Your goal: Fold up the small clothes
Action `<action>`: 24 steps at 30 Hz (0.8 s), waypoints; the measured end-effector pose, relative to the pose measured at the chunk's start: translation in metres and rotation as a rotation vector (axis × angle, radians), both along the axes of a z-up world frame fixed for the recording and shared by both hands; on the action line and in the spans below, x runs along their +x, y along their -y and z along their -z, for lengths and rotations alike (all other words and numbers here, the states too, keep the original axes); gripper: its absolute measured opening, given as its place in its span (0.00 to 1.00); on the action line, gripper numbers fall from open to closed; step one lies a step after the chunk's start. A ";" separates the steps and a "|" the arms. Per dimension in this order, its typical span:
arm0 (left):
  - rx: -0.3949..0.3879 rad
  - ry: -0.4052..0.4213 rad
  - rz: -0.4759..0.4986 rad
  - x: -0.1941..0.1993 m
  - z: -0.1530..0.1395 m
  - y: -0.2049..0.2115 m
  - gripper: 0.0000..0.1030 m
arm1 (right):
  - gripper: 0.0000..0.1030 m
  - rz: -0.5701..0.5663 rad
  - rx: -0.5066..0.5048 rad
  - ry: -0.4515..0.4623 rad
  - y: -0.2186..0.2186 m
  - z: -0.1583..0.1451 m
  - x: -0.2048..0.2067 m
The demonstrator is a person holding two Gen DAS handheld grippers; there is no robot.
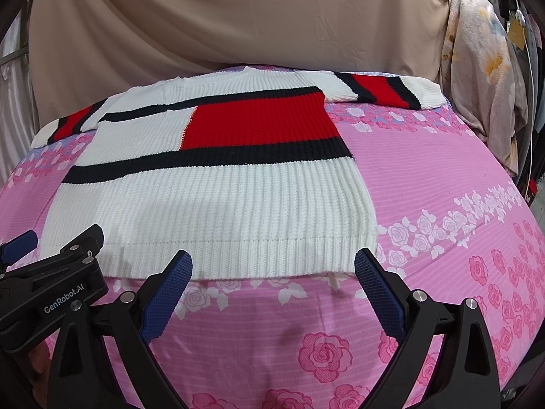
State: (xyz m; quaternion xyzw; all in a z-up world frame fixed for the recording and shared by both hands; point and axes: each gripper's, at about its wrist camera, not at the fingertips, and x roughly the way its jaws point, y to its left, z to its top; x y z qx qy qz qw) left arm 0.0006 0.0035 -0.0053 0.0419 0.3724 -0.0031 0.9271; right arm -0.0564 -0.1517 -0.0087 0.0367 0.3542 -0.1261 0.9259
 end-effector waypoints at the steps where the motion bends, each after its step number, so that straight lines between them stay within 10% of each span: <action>1: 0.001 0.001 0.000 0.000 0.000 0.000 0.94 | 0.92 -0.001 0.000 0.000 0.000 0.000 0.000; 18: -0.002 -0.004 0.013 0.002 0.001 0.001 0.94 | 0.92 -0.021 0.009 -0.003 0.004 0.001 0.003; 24: -0.078 -0.008 0.046 0.025 -0.008 -0.012 0.94 | 0.92 0.034 0.029 0.048 0.072 -0.019 0.027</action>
